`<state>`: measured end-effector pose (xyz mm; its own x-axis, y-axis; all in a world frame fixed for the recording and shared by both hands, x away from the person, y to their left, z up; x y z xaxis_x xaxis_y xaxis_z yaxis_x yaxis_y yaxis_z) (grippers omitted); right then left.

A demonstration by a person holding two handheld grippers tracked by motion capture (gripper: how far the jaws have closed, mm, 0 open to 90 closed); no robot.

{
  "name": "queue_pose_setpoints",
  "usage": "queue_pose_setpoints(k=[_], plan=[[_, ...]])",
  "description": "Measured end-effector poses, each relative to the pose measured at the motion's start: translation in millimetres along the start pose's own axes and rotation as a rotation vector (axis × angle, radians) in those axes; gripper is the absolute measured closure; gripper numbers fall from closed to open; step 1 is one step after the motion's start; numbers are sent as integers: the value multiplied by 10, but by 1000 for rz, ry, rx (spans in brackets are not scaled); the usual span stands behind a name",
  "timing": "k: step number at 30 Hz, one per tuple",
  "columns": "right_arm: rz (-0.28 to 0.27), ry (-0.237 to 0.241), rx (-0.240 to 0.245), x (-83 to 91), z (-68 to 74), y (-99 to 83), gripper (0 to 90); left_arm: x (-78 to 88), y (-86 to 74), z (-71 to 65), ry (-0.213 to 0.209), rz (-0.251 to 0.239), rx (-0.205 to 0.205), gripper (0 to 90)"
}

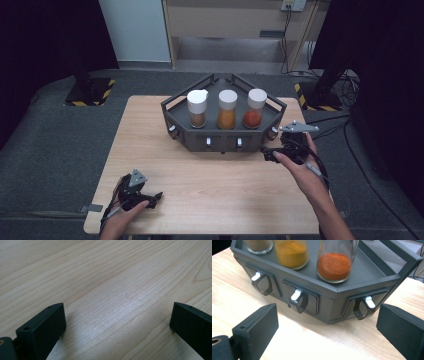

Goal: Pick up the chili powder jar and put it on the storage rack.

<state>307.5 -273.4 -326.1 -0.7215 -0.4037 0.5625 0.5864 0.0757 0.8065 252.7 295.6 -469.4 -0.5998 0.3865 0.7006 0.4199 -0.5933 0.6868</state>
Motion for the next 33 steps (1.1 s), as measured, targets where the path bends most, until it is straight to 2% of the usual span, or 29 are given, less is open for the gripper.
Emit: queue_pose_setpoints(k=[21, 33], plan=[[8, 19, -15, 37, -23, -199, 42, 0, 1, -2, 1, 0, 1, 0], [20, 33, -8, 22, -14, -297, 42, -1, 1, -4, 2, 0, 1, 0]])
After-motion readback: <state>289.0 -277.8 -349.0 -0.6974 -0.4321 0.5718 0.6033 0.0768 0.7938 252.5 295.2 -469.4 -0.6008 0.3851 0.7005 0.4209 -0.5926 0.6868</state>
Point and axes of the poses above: each handheld gripper's, and its own axes: x roughly backward along the jaws, y roughly out of its top, z roughly to its left, the point moved 3 cm from there along -x, roughly forward along the jaws, and after that the axes turned 14 degrees about -x, right-handed, at the moved point
